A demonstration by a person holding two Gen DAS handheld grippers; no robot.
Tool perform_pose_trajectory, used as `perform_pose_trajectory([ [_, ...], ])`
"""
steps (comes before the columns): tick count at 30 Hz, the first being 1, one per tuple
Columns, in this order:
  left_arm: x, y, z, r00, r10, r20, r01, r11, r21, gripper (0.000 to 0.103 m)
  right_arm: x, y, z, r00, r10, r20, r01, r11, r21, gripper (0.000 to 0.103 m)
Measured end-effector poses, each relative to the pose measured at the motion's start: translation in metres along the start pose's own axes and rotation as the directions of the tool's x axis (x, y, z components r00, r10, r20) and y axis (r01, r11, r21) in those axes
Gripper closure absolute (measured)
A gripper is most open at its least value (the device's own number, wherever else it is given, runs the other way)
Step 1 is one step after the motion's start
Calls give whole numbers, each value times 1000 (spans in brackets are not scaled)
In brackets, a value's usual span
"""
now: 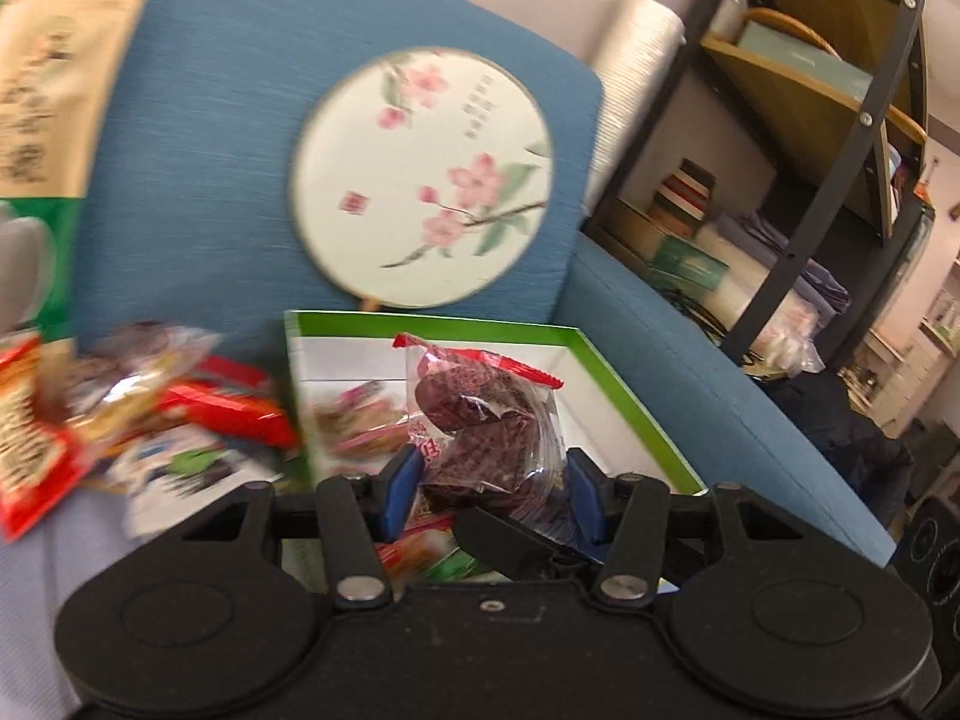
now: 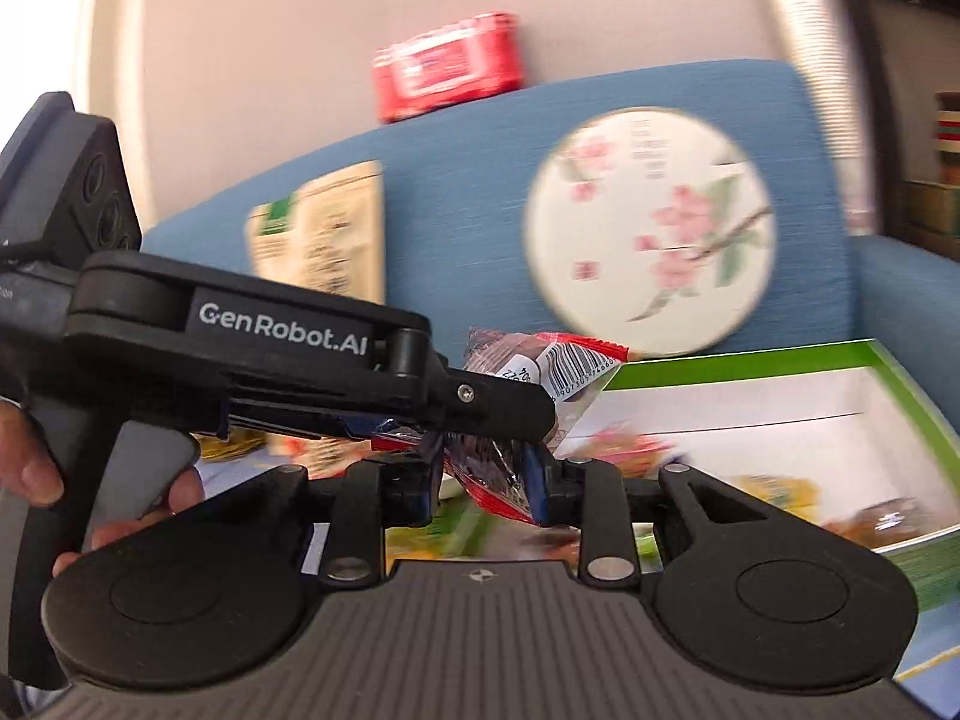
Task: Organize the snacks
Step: 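Grasp dates bag with left gripper while right gripper grasps red-white candy, drop both in box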
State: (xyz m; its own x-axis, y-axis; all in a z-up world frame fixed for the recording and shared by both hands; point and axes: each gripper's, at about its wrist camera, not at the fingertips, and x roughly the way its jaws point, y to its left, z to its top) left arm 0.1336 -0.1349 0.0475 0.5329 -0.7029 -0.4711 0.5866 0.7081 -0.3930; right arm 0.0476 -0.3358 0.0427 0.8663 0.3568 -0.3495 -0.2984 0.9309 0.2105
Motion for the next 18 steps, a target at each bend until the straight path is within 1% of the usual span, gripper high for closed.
perform_pose_trajectory([
  [3,25,-4,10,999,-30,-26,30,1000,-2,46,6,-16,2,998,-58,7,57,998,15,54],
  [7,52,-11,17,998,-37,-50,38,999,19,46,16,-33,2,994,-112,8,111,993,45,54],
  [10,66,-10,19,998,-30,-59,32,999,20,46,22,-41,1,991,-137,7,137,990,42,55],
  [12,72,-8,20,998,-23,-59,24,1000,15,46,27,-45,-1,990,-138,13,138,990,42,56],
  [13,75,-6,21,998,-19,-58,19,1000,9,43,29,-47,-3,990,-139,18,139,990,34,56],
  [14,78,-3,21,998,-13,-60,13,1000,0,40,32,-48,-6,988,-151,22,150,988,25,54],
  [15,80,0,20,998,4,-62,-5,1000,-13,23,38,-50,-8,983,-181,21,181,983,14,51],
  [16,80,3,19,998,19,-62,-21,1000,-24,2,44,-51,-12,975,-222,-3,222,975,4,44],
  [17,79,6,16,998,32,-58,-34,999,-33,0,48,-52,-13,969,-245,-32,245,969,-1,43],
  [18,77,8,14,998,41,-51,-43,998,-37,0,51,-54,-15,963,-263,-57,264,965,-3,43],
])
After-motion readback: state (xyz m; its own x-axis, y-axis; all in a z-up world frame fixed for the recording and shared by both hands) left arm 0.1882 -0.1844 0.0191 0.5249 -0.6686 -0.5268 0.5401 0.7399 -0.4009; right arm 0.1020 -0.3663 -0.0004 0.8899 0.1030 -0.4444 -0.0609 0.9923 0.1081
